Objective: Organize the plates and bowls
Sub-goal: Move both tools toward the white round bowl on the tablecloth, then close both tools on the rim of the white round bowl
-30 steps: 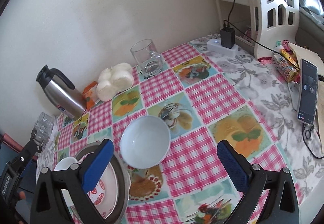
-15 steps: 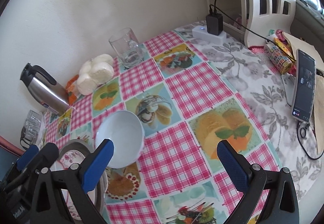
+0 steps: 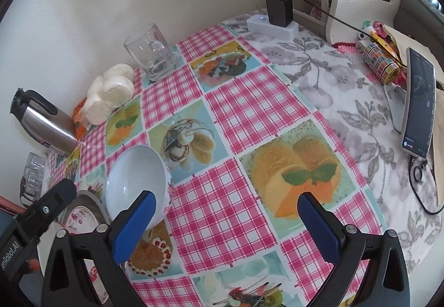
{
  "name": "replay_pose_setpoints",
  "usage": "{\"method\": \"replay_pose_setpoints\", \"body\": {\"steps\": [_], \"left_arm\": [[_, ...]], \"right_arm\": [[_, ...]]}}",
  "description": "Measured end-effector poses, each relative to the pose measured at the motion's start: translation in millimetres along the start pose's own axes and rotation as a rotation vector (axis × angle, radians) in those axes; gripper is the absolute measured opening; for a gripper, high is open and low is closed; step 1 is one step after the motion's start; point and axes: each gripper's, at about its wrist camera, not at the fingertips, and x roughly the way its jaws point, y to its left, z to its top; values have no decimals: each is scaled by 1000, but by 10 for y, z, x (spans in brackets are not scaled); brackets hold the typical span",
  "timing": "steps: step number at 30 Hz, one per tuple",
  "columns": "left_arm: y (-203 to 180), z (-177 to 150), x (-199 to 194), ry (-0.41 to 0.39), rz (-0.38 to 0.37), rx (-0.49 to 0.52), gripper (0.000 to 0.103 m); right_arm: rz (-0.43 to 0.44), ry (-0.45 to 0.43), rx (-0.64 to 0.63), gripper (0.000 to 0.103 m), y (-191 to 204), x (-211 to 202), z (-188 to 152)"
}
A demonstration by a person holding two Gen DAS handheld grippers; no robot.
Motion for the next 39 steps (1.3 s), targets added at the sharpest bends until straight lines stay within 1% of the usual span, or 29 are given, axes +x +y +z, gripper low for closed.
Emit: {"method": "replay_pose_setpoints", "body": {"steps": [6,11,19,22,30,31,32,33,35,37,39], "left_arm": [[13,29,166,33,-9,-33,97],[59,51,240,42,-15,-65,97],[125,50,354,62,-9,-95,97],[120,47,376,62,11,-85,97],[89,45,387,61,5,-67,97],[91,49,384,60,5,-67,97],[96,51,380,58,4,-68,97],[100,55,380,57,4,-70,97],[111,56,387,57,3,-74,97],[109,57,388,54,4,-74,97],[93,65,383,46,4,-67,97]], "right_arm": [[1,26,-8,103,52,123,1],[16,54,-13,103,139,226,-13],[27,70,-27,103,261,317,-23],[31,78,-13,103,279,365,-30],[15,68,-16,103,338,451,-46],[14,69,-16,102,342,465,-48],[14,68,-16,98,348,477,-52],[16,69,-20,91,356,490,-54],[20,75,-28,87,374,514,-63],[25,78,-33,86,397,537,-74],[33,80,-34,80,416,551,-82]]}}
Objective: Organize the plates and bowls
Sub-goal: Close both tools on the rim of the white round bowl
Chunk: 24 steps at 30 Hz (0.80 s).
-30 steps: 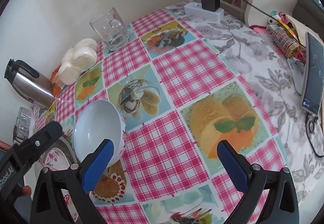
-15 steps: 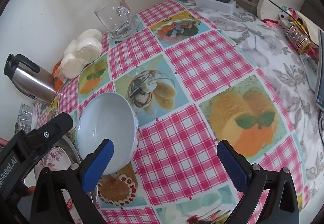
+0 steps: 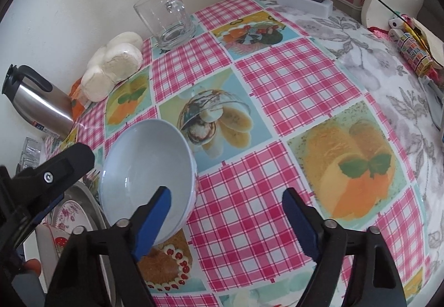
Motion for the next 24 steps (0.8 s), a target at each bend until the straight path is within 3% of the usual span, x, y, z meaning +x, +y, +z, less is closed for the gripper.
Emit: {"method": "replay_pose_setpoints", "body": {"steps": [17,24], "left_arm": [[-176,-34,205,4,-11,86,97],[-118,-51,287,22,-11,67,84]], "right_arm": [[10,39,8,72,-38,131,-1],[-4,30,44,64,-157,114,1]]}}
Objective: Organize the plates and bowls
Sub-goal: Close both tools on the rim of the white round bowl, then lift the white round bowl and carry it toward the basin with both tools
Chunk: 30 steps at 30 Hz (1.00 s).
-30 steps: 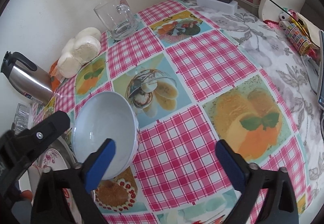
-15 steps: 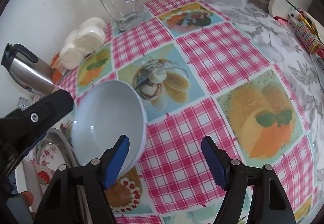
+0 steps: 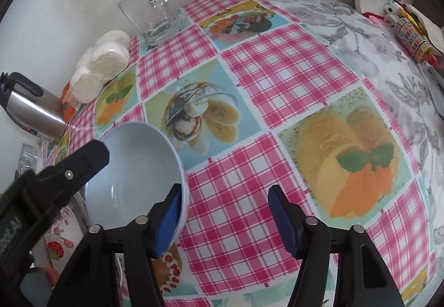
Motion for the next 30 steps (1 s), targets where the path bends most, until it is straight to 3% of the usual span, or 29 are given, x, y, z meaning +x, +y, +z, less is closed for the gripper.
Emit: {"method": "replay_pose_setpoints", "body": {"steps": [7,9,23,28,30], "left_arm": [[-7,-51,124,40,-15,12,54],[2,-71,168,52,-17,9,50],[-15,-129,285,79,5,29,49],[-24,-142,303,78,-22,36,32],[-65,-156,320,84,-18,60,27]], "right_arm": [[-2,-6,19,61,-35,-17,4],[-1,-3,24,61,-44,-11,2],[-24,18,28,61,-91,81,-33],[-27,15,19,61,-80,84,-33],[-15,15,20,52,-77,83,-35]]}}
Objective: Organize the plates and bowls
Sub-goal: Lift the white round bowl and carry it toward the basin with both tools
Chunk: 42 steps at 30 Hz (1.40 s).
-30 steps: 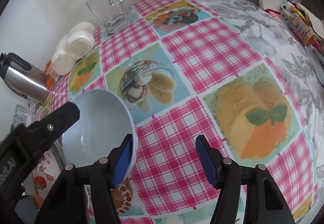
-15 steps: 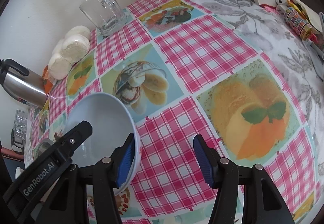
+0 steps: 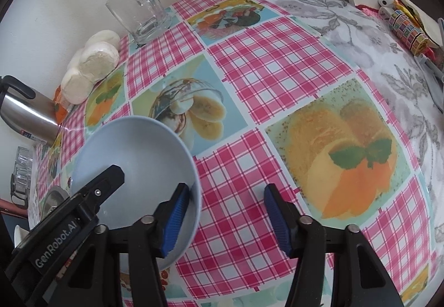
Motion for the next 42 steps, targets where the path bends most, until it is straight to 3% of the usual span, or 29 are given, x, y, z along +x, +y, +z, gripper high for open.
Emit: {"method": "replay_pose_setpoints", "body": {"steps": [6,10,13,20,32,42], "left_arm": [[-36,-19,16,1,-7,15,23],[-25,-28,30,0,-7,10,23],[-9,-30,35,1,-12,3,23],[30,-15,1,-10,-63,-29,19],[25,-22,-30,0,-111,-56,17],[-26,59,-329,-64,-139,-37,17]], "right_arm": [[47,4,10,39,4,13,5],[54,6,7,38,22,28,-7],[103,23,28,29,17,60,-24],[147,36,20,20,70,101,-39],[134,26,27,19,30,-6,-8],[136,-25,0,19,86,-229,51]]}}
